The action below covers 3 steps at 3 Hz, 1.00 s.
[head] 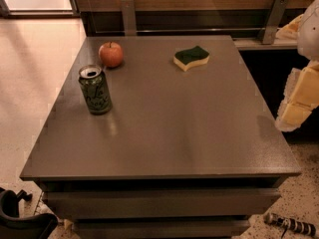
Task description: Pick sponge
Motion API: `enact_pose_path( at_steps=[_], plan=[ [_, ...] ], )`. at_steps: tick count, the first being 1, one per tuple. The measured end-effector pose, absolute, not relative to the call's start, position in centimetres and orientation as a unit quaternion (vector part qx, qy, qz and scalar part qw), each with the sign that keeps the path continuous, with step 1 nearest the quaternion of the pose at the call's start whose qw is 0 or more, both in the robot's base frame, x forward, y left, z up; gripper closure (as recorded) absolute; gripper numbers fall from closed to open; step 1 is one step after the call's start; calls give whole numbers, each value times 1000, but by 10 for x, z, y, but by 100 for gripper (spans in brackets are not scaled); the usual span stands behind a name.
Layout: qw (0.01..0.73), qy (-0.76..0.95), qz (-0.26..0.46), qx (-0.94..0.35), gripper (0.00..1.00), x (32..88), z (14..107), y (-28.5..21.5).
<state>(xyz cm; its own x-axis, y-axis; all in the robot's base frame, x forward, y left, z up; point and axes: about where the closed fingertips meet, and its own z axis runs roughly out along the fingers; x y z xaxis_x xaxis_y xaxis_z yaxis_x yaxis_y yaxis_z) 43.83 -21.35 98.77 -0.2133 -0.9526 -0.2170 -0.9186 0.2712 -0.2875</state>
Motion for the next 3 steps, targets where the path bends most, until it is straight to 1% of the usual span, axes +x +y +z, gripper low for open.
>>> enact_pose_path(
  at_steps=[2, 3],
  plan=[
    [191, 774, -37, -602, 0, 449, 988, -214],
    [242, 765, 34, -596, 0, 503, 972, -206]
  ],
)
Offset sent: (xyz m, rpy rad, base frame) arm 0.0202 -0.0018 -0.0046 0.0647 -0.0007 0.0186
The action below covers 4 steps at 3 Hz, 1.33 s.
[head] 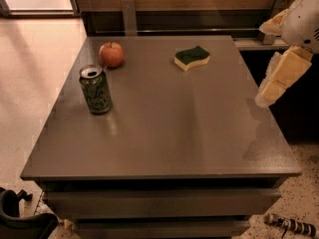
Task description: Pick sponge
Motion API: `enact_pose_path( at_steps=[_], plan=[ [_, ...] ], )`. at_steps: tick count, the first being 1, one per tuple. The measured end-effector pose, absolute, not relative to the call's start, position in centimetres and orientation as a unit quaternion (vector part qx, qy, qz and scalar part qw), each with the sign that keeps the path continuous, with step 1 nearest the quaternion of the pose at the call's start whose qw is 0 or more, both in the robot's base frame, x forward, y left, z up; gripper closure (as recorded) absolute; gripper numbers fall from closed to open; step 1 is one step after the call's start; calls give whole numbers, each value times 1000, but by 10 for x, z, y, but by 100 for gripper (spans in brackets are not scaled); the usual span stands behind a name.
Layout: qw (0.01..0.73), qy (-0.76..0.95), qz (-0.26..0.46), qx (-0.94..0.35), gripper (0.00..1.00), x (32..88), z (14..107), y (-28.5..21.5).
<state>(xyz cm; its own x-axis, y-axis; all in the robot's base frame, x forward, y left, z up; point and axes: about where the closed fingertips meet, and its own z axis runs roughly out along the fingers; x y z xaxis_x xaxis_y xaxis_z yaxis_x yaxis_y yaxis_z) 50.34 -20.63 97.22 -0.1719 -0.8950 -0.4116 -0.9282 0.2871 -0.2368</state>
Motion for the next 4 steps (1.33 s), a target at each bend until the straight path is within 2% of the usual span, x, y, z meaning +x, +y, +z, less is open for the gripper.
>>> enact_pose_path(
  at_steps=[3, 4],
  plan=[
    [365, 727, 167, -557, 0, 596, 919, -175],
    [416, 714, 189, -531, 0, 626, 908, -167]
  ],
)
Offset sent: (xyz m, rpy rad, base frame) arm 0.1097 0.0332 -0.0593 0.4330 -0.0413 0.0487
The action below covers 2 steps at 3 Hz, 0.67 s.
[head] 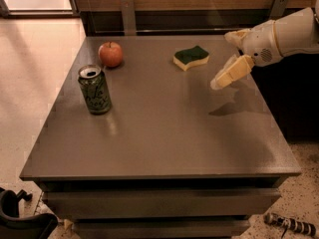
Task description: Pick sponge
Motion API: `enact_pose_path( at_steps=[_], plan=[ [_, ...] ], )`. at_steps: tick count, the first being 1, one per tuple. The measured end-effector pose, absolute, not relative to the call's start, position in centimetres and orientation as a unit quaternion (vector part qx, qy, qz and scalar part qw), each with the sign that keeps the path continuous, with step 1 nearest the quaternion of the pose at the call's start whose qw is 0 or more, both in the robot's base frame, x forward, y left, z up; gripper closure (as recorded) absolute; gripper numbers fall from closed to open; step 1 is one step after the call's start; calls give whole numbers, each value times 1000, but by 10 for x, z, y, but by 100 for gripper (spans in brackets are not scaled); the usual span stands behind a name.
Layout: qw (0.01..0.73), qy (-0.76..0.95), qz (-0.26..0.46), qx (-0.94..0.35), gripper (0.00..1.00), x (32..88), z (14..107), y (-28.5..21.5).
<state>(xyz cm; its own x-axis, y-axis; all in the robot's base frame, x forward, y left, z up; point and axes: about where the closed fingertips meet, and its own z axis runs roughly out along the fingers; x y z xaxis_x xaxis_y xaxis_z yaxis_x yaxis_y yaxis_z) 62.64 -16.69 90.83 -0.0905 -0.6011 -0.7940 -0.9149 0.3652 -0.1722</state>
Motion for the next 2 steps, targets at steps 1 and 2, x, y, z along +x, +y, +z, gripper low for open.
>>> enact_pose_path(
  at_steps=[1, 2],
  plan=[
    [417, 714, 190, -529, 0, 630, 907, -166],
    [421, 717, 199, -519, 0, 649, 899, -163]
  ],
)
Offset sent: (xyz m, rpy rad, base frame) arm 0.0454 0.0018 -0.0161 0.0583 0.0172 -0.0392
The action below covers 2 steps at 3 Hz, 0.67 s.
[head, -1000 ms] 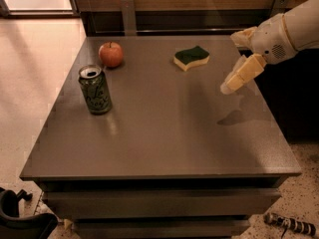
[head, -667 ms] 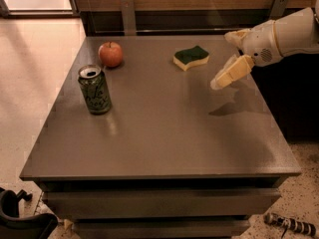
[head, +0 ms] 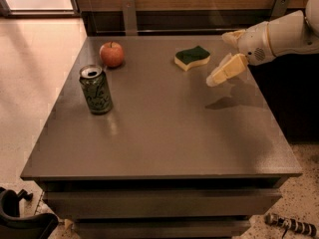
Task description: Pick sponge
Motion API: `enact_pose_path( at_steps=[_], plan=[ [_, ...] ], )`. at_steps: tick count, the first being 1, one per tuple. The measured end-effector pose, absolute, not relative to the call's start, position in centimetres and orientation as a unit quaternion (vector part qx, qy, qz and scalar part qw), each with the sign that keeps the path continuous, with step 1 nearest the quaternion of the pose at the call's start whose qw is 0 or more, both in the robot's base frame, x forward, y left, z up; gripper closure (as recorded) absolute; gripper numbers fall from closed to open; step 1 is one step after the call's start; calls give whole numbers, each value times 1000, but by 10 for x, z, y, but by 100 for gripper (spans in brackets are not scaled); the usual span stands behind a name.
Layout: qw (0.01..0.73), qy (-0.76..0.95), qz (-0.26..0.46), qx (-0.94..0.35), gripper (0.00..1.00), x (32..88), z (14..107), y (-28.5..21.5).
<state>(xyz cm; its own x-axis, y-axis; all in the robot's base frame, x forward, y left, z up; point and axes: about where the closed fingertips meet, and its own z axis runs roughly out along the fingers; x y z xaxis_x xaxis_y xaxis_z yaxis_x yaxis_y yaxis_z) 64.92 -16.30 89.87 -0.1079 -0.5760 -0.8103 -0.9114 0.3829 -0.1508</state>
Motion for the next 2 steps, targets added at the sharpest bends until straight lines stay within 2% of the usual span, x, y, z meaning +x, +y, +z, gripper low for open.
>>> enact_pose_path(
  at_steps=[2],
  plan=[
    [440, 717, 240, -485, 0, 744, 850, -149]
  ],
)
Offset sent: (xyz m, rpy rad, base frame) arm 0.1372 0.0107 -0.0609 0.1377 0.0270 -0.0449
